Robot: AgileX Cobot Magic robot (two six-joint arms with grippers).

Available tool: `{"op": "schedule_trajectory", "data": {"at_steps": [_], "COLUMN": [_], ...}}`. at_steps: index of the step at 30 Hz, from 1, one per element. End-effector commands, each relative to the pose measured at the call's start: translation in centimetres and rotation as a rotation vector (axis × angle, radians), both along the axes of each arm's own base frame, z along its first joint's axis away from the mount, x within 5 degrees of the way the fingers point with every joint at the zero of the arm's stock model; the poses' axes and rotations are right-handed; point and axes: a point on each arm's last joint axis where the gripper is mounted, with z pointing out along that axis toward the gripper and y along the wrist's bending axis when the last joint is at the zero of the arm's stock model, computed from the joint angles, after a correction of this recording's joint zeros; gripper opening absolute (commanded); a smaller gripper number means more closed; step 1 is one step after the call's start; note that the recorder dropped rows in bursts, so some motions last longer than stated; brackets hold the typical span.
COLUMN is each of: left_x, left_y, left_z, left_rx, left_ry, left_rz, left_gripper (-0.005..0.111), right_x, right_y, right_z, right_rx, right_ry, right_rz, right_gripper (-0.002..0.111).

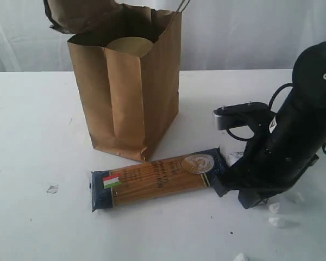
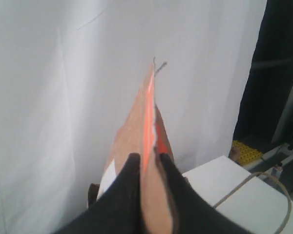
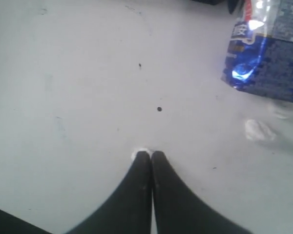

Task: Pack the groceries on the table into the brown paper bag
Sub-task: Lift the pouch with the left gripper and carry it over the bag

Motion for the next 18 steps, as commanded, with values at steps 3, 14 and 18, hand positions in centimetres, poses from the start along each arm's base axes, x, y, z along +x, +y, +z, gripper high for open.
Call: {"op": "schedule_trajectory", "data": {"at_steps": [3, 14, 18], "left_x": [1.1, 2.7, 3.8], "left_y": [-2.3, -3.8, -4.6], "left_z": [0.7, 0.1, -1.3], "left_rx": [-0.086, 0.034, 0.088], "left_ry": [-0.114, -0.316, -0.418], "left_rz": [-0.268, -0.419, -0.508], "left_gripper": [0.000, 0.000, 0.000], "right_x": [-0.3, -0.5, -0.4], "right_y": [0.5, 0.5, 0.5], "right_z": [0.0, 0.1, 0.1], "right_rx": [0.083, 0.090, 0.090], "right_ry": [0.041, 0.060, 0.059], "right_rz": [-0.051, -0.053, -0.054], "right_gripper": [0.000, 0.000, 0.000]}}
